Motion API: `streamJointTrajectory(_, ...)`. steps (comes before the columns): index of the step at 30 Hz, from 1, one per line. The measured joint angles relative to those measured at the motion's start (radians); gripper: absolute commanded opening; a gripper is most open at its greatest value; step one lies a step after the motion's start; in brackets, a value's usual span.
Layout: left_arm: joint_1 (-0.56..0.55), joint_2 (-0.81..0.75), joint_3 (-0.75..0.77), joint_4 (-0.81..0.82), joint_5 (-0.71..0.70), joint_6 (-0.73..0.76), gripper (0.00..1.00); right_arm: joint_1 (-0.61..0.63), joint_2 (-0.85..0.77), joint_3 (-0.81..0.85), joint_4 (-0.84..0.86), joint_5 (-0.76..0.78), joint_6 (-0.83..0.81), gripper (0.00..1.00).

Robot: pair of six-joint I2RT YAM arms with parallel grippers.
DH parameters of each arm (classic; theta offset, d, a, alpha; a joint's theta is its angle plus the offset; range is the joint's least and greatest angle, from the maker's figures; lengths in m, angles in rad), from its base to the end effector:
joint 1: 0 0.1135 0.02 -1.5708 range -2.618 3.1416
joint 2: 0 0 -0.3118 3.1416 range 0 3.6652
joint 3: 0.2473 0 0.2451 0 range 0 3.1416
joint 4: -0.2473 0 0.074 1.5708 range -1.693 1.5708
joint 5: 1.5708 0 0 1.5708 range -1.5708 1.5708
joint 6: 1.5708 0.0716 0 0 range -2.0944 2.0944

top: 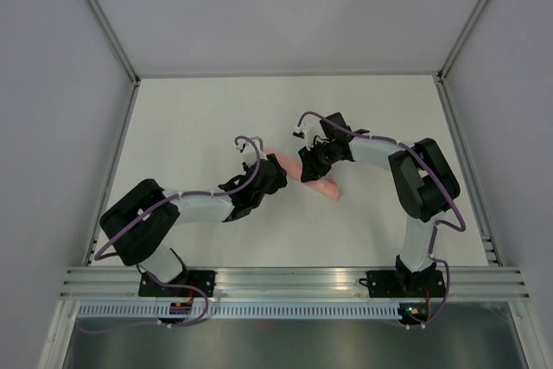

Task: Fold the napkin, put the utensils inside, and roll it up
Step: Adjust the napkin at the center of the board.

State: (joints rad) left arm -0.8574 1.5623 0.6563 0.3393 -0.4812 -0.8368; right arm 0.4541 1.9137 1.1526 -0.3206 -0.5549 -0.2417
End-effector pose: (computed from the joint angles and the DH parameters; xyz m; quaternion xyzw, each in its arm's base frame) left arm 0.2391 -0.2257 0.2015 -0.1059 0.8525 -0.2119 0.4660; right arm 0.3444 0.2101 0.1676 -0.3805 0.8546 0.2889 0.2034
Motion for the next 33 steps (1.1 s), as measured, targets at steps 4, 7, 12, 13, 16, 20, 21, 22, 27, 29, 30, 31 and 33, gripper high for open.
streamJointTrajectory(4,0.01,0.085,0.087,-0.016,-0.007,-0.025,0.57,-0.001,0.018,0.01,0.018,-0.025,0.045,0.06)
streamJointTrajectory(7,0.015,0.122,0.112,-0.017,-0.008,-0.044,0.57,-0.001,0.022,0.011,0.027,-0.034,0.067,0.06)
streamJointTrajectory(12,0.021,0.169,0.142,-0.047,-0.011,-0.073,0.57,-0.003,0.032,0.019,0.03,-0.052,0.093,0.06)
streamJointTrajectory(13,0.024,0.174,0.145,-0.055,-0.013,-0.078,0.57,-0.004,0.034,0.02,0.03,-0.054,0.097,0.07)
streamJointTrajectory(16,0.029,0.188,0.157,-0.077,-0.014,-0.088,0.57,-0.005,0.034,0.02,0.031,-0.055,0.101,0.1)
streamJointTrajectory(20,0.039,0.209,0.181,-0.097,-0.014,-0.093,0.57,-0.005,0.034,0.02,0.031,-0.055,0.1,0.2)
streamJointTrajectory(21,0.042,0.214,0.187,-0.1,-0.014,-0.094,0.56,-0.005,0.034,0.02,0.032,-0.054,0.1,0.22)
streamJointTrajectory(22,0.044,0.22,0.191,-0.101,-0.014,-0.095,0.56,-0.005,0.034,0.02,0.032,-0.054,0.1,0.28)
streamJointTrajectory(27,0.055,0.243,0.203,-0.1,-0.01,-0.114,0.55,-0.003,0.024,0.015,0.034,-0.039,0.088,0.41)
streamJointTrajectory(29,0.056,0.247,0.205,-0.099,-0.009,-0.122,0.54,0.0,0.015,0.013,0.028,-0.026,0.077,0.46)
streamJointTrajectory(30,0.057,0.249,0.206,-0.099,-0.008,-0.124,0.54,0.002,0.009,0.012,0.021,-0.02,0.068,0.49)
streamJointTrajectory(31,0.058,0.251,0.208,-0.098,-0.007,-0.126,0.54,0.003,0.003,0.011,0.014,-0.014,0.06,0.49)
streamJointTrajectory(33,0.063,0.254,0.212,-0.098,-0.006,-0.128,0.54,0.003,-0.008,0.01,-0.005,-0.003,0.043,0.53)
